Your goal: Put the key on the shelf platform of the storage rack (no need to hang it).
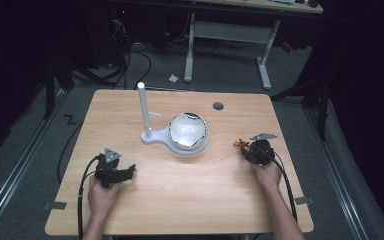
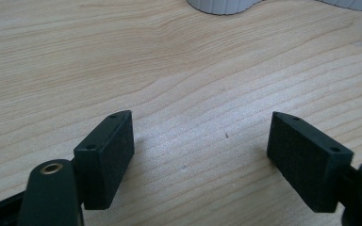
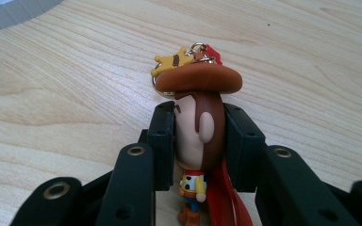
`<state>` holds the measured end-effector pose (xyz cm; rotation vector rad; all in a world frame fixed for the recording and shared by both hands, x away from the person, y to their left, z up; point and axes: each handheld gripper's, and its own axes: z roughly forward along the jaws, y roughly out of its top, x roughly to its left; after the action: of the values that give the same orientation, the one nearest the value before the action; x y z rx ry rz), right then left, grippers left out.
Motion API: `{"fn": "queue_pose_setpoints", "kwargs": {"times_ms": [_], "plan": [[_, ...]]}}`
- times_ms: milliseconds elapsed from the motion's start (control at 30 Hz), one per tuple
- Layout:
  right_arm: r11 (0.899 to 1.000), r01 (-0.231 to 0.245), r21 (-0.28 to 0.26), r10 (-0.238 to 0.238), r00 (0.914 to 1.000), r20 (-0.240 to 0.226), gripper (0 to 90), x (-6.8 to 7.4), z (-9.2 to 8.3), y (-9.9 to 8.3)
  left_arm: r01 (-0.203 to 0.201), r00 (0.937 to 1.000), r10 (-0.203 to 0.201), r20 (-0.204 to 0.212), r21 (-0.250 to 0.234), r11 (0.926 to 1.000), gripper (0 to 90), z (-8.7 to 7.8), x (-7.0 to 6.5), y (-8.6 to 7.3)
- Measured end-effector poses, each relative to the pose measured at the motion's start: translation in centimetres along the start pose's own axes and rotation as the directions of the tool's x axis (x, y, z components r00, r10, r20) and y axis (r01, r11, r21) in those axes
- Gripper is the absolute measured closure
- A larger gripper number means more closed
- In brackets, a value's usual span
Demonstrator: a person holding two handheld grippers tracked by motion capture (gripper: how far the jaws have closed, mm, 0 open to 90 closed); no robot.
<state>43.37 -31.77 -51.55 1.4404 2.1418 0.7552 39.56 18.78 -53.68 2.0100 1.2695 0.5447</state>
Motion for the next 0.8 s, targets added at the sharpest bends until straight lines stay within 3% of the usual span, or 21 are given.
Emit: {"fn": "queue_pose_setpoints", "kwargs": {"times_ms": [300,800], "plan": [[1.0,-0.011,-0.018,0.011,0.9999,0.003,68.3,-0.4,-0.4,0.0,0.0,1.0,0.0,0.0,0.0,1.0,23.9,0.0,0.0,0.0],[0.988,-0.045,-0.144,0.04,0.9984,-0.039,68.4,-1.4,-4.6,0.4,0.0,1.0,0.0,0.0,0.0,1.0,23.8,0.0,0.0,0.0]]}}
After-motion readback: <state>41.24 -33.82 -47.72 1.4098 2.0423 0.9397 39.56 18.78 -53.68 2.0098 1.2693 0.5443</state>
